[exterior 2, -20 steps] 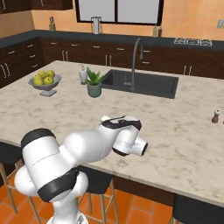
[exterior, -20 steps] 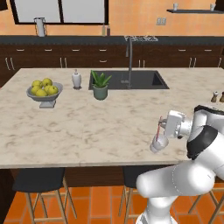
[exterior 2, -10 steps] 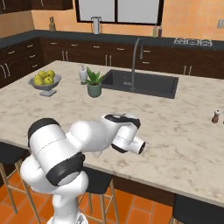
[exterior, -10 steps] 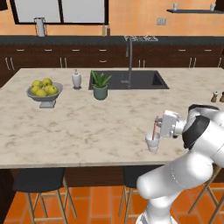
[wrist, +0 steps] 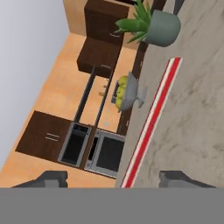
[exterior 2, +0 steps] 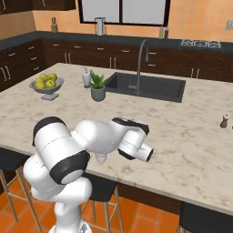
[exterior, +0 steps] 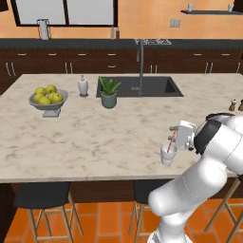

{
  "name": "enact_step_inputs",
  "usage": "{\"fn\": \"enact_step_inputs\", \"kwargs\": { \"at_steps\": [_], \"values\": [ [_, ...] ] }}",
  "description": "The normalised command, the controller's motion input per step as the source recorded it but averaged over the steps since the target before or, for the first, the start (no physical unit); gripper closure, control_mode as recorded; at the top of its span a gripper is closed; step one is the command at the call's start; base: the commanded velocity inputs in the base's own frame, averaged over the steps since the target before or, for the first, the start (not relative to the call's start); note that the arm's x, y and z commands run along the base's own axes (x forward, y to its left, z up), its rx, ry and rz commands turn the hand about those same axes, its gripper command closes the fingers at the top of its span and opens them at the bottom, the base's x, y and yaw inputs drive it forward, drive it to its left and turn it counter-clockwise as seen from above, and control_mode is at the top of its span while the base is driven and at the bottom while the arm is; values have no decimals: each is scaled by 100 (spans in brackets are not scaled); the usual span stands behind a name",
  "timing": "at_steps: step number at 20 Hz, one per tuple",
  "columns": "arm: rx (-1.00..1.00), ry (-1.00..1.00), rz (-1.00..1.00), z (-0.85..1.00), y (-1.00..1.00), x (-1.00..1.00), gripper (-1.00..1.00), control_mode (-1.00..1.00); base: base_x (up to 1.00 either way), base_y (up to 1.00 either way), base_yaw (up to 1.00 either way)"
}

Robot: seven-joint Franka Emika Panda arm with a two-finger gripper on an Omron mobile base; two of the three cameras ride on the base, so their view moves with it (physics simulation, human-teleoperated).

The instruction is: Take a straw from the drawer in front and place it inside the glass cup on the dining counter.

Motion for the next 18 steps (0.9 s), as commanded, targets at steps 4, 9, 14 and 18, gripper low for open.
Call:
{"fn": "enact_step_inputs", "kwargs": {
  "at_steps": [4, 9, 14, 18],
  "values": [
    [0, -3, -3, 22, 0, -17, -100, -100, 0, 0, 0],
    [-1, -7, -4, 41, 0, -6, -100, -100, 0, 0, 0],
    [-15, -1, -8, 13, 0, -4, -100, -100, 0, 0, 0],
    [-22, 0, -9, 0, 0, -6, -100, -100, 0, 0, 0]
  ]
}}
